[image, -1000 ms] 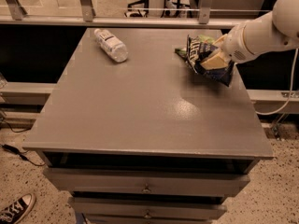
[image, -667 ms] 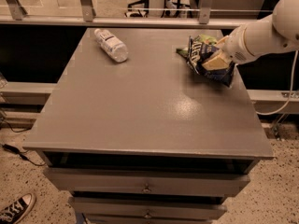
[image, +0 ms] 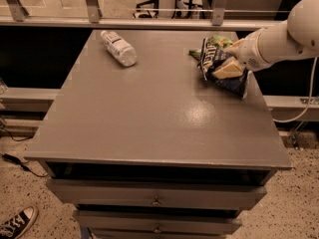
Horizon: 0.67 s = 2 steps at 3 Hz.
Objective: Move blue chip bag near green jalapeno chip bag
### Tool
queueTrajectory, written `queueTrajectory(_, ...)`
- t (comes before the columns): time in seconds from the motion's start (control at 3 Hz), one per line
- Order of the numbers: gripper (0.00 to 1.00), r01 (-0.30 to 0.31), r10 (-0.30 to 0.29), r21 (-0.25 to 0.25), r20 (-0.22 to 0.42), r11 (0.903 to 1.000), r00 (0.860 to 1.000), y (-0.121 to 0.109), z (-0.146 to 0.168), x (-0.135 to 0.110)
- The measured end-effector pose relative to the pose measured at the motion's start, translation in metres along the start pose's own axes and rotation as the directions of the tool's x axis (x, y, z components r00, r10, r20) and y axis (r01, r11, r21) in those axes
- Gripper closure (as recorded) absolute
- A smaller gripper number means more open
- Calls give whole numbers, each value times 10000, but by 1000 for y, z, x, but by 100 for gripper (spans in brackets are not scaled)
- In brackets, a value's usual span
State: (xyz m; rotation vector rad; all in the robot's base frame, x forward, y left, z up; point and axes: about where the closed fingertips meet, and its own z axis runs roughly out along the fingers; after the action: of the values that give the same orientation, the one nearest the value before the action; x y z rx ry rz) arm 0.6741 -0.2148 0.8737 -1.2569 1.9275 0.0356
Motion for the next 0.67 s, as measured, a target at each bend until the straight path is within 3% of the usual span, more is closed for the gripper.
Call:
queueTrajectory(0.33,0,-33,36,-291,114,9996,9999,8,5,-5)
queueTrajectory(0.67,0,-58,81,-741,316,9972,9995,23,10,-15)
